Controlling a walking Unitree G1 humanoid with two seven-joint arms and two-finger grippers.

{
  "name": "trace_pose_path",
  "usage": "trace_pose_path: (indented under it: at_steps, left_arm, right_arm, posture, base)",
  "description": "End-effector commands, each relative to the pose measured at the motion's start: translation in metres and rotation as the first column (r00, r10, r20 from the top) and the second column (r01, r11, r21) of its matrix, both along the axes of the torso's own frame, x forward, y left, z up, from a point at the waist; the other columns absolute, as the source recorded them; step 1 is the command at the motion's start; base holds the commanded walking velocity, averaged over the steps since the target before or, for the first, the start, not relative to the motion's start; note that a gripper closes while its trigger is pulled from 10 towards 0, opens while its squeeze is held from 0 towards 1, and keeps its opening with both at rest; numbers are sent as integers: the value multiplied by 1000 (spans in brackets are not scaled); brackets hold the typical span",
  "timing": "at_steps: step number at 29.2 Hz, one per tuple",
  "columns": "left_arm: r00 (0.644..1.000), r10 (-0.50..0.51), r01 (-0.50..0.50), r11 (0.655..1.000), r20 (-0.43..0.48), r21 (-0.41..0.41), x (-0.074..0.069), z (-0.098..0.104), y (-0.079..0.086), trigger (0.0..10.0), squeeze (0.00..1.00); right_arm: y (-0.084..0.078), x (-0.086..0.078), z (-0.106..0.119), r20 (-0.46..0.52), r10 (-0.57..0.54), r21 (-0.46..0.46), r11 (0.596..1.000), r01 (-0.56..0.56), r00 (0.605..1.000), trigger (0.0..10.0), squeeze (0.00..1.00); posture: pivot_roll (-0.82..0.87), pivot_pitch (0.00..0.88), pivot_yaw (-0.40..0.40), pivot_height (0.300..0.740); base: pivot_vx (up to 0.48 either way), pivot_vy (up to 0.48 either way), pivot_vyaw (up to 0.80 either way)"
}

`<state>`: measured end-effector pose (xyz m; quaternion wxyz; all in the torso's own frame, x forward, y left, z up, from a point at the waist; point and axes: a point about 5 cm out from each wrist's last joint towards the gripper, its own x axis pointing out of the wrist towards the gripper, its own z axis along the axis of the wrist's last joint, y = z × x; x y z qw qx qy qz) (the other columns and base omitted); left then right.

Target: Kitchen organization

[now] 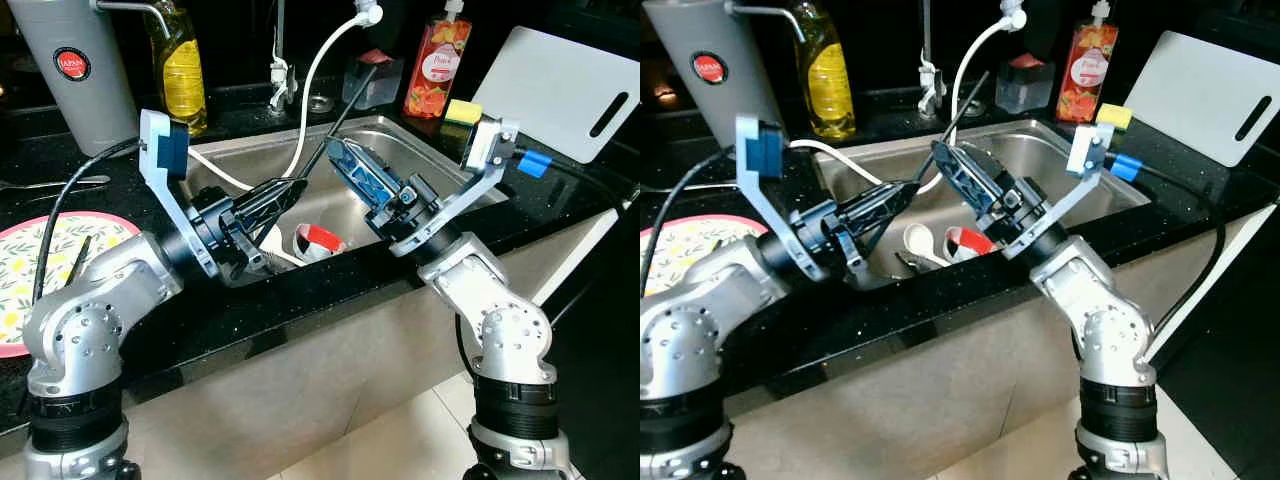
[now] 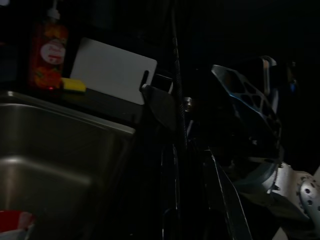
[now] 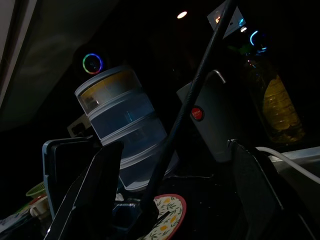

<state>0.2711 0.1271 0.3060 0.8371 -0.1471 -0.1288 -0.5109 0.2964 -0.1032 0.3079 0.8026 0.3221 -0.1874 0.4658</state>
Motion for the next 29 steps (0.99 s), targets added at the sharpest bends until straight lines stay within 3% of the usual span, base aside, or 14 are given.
trace_pose_path:
  at_steps: [1,9,10,11,14,15,17,29]
  left_arm:
    - [1000,-26,26,1000,-8,13,-2,-2,-6,10000,0]
    - [999,-38,39,999,-18,29,1,-3,-9,10000,0]
    - [999,-32,32,999,-18,34,2,-3,-9,10000,0]
    - [999,-31,32,999,-17,34,3,-3,-10,10000,0]
    - [999,-30,31,999,-16,34,4,-2,-10,10000,0]
    - [999,-29,30,999,-15,34,4,-2,-10,10000,0]
    - [1000,-27,28,999,-11,36,6,-1,-11,10000,0]
    - [1000,-18,18,999,8,41,7,0,-13,10000,0]
  right_arm:
    - [1,0,1,-11,13,5,1000,-13,1000,10000,0]
    - [3,1,1,-19,16,3,1000,-16,1000,10000,0]
    - [4,1,1,-18,18,3,1000,-18,1000,7882,0]
    - [4,1,1,-19,19,3,1000,-19,1000,4667,0]
    - [4,1,1,-20,22,3,1000,-21,1000,4392,0]
    - [4,1,0,-20,24,3,1000,-24,1000,1490,0]
    - [5,0,0,-21,31,2,1000,-31,999,0,0]
    - [8,-6,-2,-19,89,7,996,-89,996,0,0]
  posture:
    - [-112,115,-34,740]
    - [-111,114,-34,740]
    - [-111,114,-34,740]
    - [-111,114,-34,740]
    - [-111,114,-34,740]
    - [-113,114,-35,740]
    - [-113,114,-37,740]
    - [-117,109,-36,740]
  base:
    - [0,0,0]
    - [0,0,0]
    - [0,0,0]
    - [0,0,0]
    - [0,0,0]
    - [0,0,0]
    - [0,0,0]
    - [0,0,0]
